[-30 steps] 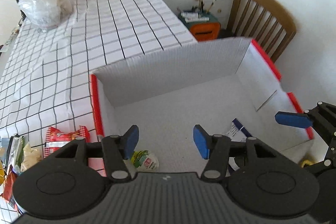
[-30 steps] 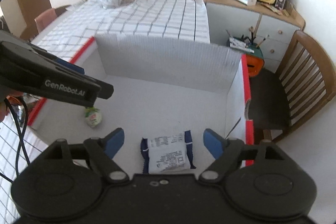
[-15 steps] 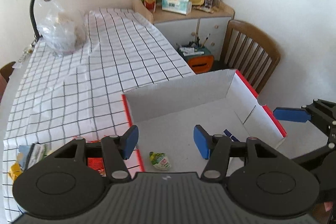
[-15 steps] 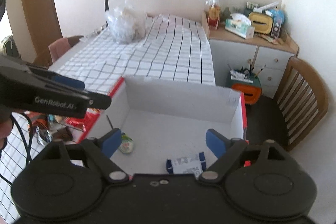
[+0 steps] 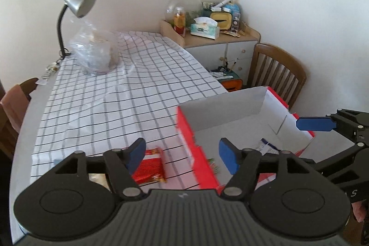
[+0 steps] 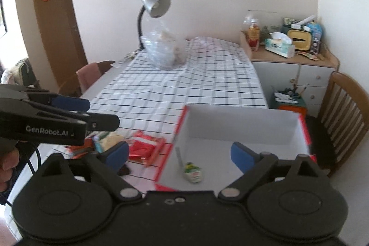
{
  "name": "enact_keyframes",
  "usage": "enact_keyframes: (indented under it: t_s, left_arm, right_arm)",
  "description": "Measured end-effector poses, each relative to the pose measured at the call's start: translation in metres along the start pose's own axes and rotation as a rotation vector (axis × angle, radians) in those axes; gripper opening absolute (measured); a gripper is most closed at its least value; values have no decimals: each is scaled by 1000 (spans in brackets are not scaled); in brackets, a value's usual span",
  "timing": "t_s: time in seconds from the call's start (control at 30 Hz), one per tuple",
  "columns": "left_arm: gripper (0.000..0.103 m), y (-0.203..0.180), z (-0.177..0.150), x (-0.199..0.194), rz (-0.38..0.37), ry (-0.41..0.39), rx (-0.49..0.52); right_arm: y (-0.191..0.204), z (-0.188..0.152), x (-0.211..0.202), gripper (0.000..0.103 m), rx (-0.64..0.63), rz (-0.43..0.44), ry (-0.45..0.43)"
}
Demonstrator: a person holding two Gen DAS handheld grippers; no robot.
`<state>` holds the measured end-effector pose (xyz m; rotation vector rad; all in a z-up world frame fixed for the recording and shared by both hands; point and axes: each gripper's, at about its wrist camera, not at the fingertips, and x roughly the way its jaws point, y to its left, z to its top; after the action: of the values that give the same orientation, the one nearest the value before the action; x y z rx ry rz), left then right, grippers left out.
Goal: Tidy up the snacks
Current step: 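Return both tools to the snack pile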
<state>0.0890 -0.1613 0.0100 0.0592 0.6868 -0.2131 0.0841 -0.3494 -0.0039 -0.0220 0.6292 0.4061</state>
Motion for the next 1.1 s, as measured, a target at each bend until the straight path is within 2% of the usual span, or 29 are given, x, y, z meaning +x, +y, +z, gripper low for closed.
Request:
enact_keyframes:
  t_s: [0.07, 0.2, 0.47, 0.73, 1.1]
  left_arm:
    - [72, 13, -6, -8, 22, -21, -9]
    - [79, 41, -17, -24, 58, -69, -32]
    - [90, 99, -41, -43, 66, -94, -61]
    - [92, 150, -67, -33, 38, -21, -48]
    - [91, 187, -89, 19, -42, 113, 88]
  right_arm:
    - [14, -1, 3, 99, -6, 19, 0]
    - [42, 0, 12, 101, -23, 35, 5]
    - [88, -3, 32, 103, -5, 89, -12]
    - [124, -15, 71, 103, -7, 72, 86]
    - [143, -27, 128, 103, 49, -1, 208]
